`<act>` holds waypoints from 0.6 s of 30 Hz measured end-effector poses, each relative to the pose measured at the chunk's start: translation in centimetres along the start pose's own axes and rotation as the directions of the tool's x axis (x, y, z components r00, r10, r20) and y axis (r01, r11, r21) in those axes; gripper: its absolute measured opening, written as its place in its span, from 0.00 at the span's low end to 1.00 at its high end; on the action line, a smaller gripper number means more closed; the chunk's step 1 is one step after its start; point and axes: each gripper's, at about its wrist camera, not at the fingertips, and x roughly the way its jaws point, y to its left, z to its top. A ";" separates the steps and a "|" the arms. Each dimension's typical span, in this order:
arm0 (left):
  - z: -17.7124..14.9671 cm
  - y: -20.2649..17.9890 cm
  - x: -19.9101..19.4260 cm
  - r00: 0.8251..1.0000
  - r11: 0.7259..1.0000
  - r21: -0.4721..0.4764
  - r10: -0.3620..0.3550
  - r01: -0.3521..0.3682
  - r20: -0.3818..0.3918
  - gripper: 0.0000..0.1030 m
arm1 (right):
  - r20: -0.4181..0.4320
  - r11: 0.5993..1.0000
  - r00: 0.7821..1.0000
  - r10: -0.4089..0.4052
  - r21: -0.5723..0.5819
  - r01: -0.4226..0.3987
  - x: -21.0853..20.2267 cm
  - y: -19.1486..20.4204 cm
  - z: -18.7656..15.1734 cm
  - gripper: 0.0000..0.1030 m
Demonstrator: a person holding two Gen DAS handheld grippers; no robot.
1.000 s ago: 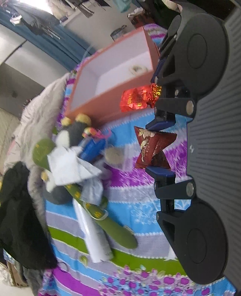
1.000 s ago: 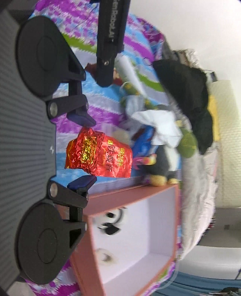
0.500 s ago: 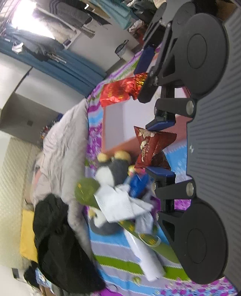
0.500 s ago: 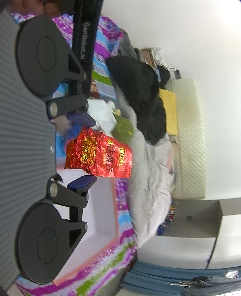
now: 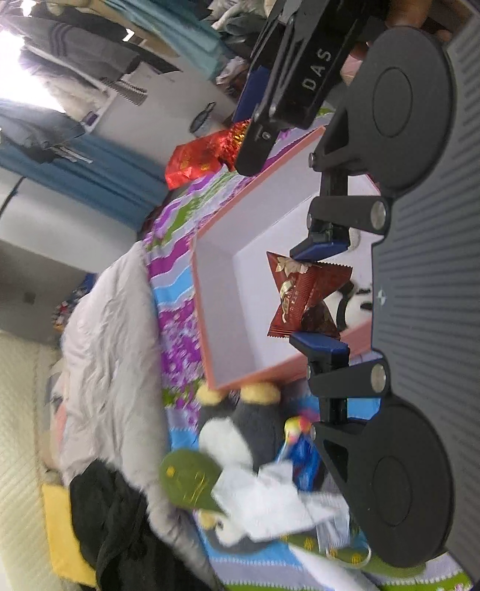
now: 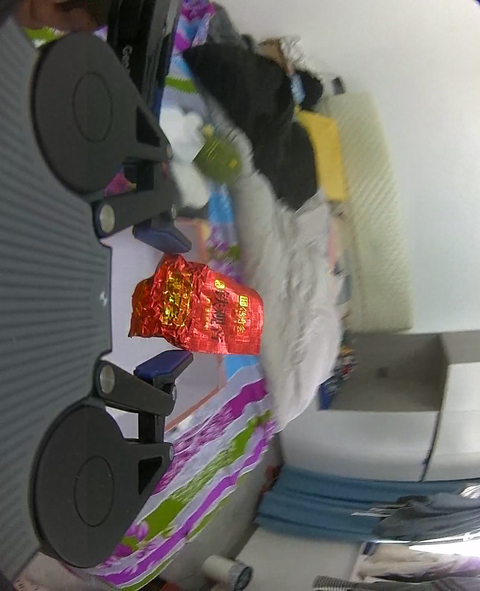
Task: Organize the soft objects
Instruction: 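Carry the red packet with the right tool while the left carries the brown candy over the box, then open both tools to drop the packets into the pink box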
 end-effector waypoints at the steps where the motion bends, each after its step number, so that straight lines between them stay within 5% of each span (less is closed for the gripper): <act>1: 0.1 -0.3 1.0 1.000 1.000 0.001 -0.004 0.004 -0.014 0.46 | -0.028 1.000 1.000 -0.006 0.009 0.006 0.9 -0.7 -0.2 0.59; 18: 0.7 -2.7 16.9 0.969 0.999 0.035 -0.002 0.011 -0.245 0.46 | -0.320 0.992 0.947 -0.028 0.111 0.066 12.5 -8.2 -6.4 0.59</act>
